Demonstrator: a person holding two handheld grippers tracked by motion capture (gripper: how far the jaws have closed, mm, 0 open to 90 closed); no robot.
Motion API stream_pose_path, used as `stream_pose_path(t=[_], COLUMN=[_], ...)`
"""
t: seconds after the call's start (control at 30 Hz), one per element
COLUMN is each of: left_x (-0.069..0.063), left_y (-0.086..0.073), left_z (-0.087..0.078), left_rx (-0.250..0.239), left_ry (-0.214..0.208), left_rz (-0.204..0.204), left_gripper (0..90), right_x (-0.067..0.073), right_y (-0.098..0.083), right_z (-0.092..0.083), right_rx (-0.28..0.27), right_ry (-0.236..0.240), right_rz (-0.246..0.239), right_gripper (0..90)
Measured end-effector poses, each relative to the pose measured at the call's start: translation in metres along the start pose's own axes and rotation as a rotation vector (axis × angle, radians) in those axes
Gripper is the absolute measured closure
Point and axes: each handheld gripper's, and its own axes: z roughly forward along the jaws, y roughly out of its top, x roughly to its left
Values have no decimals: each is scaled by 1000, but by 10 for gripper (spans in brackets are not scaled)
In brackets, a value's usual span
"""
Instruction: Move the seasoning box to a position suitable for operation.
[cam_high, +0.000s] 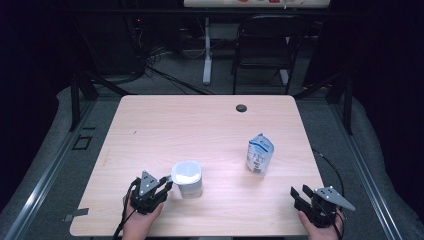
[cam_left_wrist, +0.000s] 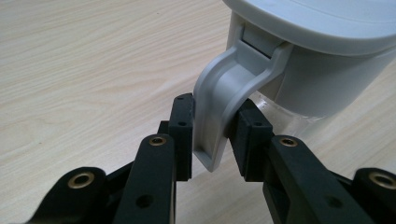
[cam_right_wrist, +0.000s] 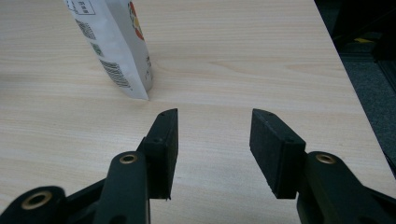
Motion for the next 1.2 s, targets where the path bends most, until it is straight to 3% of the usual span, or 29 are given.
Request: stream_pose_path(t=[0.37,1.2], left_x=[-11,-23], left_y=[-1,-8], left_z=[-7,-13], left_rx=[26,6], left_ry=[-20,-73], left_rz=[28,53], left_gripper=[718,717], right_x=[1,7], right_y=[0,0], right_z=[0,2], right_rx=[-2,5], right_ry=[2,22], right_rz=[-2,-26], right_gripper=[524,524])
